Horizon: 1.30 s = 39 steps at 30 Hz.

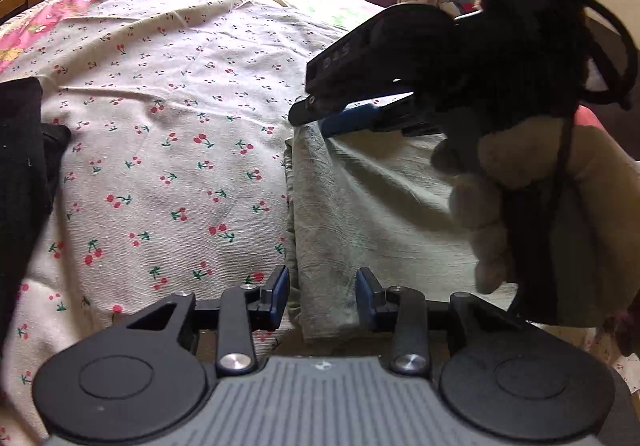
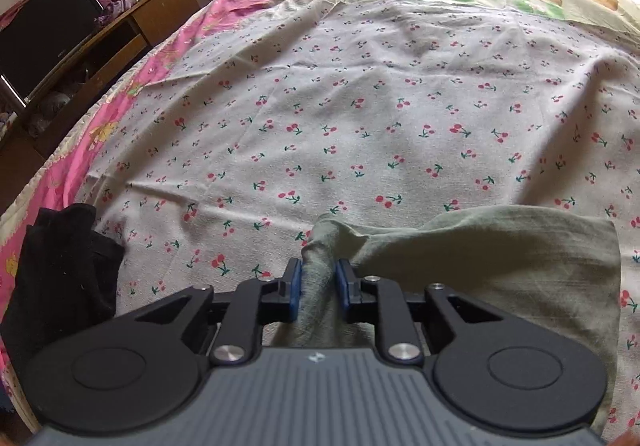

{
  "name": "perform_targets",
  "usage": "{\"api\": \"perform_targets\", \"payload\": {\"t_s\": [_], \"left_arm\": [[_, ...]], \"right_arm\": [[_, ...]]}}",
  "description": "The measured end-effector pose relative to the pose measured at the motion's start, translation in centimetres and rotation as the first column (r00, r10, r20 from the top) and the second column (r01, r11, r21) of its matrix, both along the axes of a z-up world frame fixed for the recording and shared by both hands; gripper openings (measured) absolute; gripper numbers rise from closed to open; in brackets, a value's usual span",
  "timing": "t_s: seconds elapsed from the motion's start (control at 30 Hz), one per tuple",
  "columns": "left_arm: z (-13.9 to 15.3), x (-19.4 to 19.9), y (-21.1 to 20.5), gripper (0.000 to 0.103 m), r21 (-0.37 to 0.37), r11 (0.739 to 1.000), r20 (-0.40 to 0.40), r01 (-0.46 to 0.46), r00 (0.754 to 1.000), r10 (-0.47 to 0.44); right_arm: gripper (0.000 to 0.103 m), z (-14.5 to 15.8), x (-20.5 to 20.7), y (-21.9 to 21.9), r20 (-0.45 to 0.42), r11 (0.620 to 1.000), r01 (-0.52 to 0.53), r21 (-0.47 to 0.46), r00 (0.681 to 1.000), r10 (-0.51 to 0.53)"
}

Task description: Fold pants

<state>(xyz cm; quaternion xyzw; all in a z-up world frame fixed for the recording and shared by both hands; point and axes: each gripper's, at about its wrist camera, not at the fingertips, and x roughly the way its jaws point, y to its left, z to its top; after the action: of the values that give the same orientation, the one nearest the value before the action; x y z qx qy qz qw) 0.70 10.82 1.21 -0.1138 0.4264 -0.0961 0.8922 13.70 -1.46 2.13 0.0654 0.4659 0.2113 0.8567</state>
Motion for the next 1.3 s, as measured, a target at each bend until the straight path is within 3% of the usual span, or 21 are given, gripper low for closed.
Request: {"api": "perform_targets", "payload": {"t_s": [0.07,0.2,0.37,0.43,0.5,0.6,0.77,0.9,0.97,1.1,1.3], "left_arm": [[0.7,-1.0,0.4,0.05,0.02,1.0,0.026,-0.022,0.999,0.021],[1.8,-2.2,-0.1,0.051,0.045,0.998,0.067,-0.034,0.997,0.031],[1.5,-1.0,-2.3,0.052,0.078,0.996,0.126,0.047,0.99,-0.056],[0.2,0.5,-3.6,0.056,0.092,0.988,0.033,0.121,0.992,-0.125],[-1.0,1.0,-4.6,0.056,0.128,0.982,-0.056,0.138,0.99,-0.132],[-0.2,0.0,-5.2,0.056,0.178,0.975,-0.04,0.136,0.991,-0.131],[0.6,-1.6,-5.1,0.059,0.156,0.986,0.012,0.062,0.998,-0.065],[-1.4,0.0,-6.3,0.061,0.2,0.975,-0.122,0.093,0.99,-0.07],[-1.3,0.1,-6.4,0.061,0.222,0.971,-0.13,0.089,0.99,-0.061],[1.2,-0.9,-5.8,0.061,0.214,0.975,-0.059,0.055,0.997,-0.043],[4.7,1.8,-5.5,0.065,0.244,0.969,0.092,0.049,0.993,-0.073]], "right_arm": [[0.037,2.1,-1.1,-1.0,0.049,0.999,-0.01,0.053,0.999,0.007],[0.043,4.4,-4.2,-3.6,0.159,0.998,0.01,0.054,0.987,-0.018],[0.043,0.9,-8.0,-8.1,0.113,0.993,0.106,-0.059,0.989,-0.099],[0.043,-0.9,-9.5,-10.1,0.108,0.984,0.148,-0.094,0.985,-0.138],[0.043,-2.7,-10.8,-12.2,0.055,0.981,0.188,-0.056,0.981,-0.185],[0.043,-2.4,-12.2,-13.0,0.082,0.981,0.195,-0.006,0.978,-0.194],[0.048,-0.5,-13.8,-14.2,0.166,0.97,0.199,0.135,0.961,-0.221],[0.048,-3.4,-13.1,-15.3,0.09,0.977,0.212,-0.011,0.973,-0.211],[0.048,-3.8,-13.0,-16.3,0.049,0.975,0.222,0.032,0.974,-0.223],[0.048,-2.1,-14.4,-18.2,0.066,0.951,0.252,0.179,0.962,-0.267],[0.05,0.2,-13.4,-17.8,0.144,0.943,0.234,0.236,0.951,-0.273]]}}
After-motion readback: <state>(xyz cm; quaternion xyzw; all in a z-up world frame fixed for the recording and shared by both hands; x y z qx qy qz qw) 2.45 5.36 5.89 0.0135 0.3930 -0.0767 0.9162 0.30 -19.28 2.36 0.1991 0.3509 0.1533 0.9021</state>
